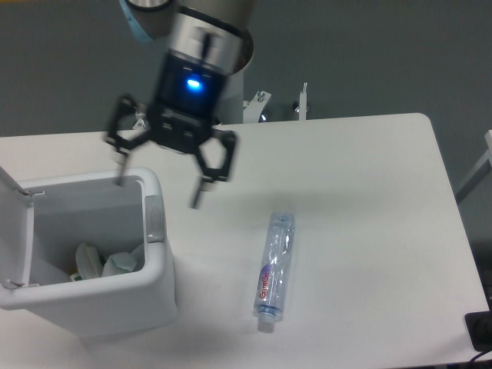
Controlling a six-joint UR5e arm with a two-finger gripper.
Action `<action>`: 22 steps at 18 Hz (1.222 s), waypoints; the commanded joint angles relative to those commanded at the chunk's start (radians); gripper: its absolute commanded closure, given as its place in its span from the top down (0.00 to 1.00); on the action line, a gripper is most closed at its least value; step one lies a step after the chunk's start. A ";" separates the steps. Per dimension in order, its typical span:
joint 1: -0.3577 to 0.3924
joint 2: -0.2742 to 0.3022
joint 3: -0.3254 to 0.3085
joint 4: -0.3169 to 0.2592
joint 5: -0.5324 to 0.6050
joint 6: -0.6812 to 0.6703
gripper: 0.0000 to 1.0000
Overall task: Place the trash in the trash can
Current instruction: 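Move the gripper down over the clear water bottle with red label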
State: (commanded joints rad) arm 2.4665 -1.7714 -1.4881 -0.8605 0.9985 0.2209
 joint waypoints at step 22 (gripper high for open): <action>-0.011 -0.324 -0.138 0.032 0.274 0.471 1.00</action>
State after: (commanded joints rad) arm 2.4559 -2.0953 -1.6260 -0.8284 1.2730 0.6916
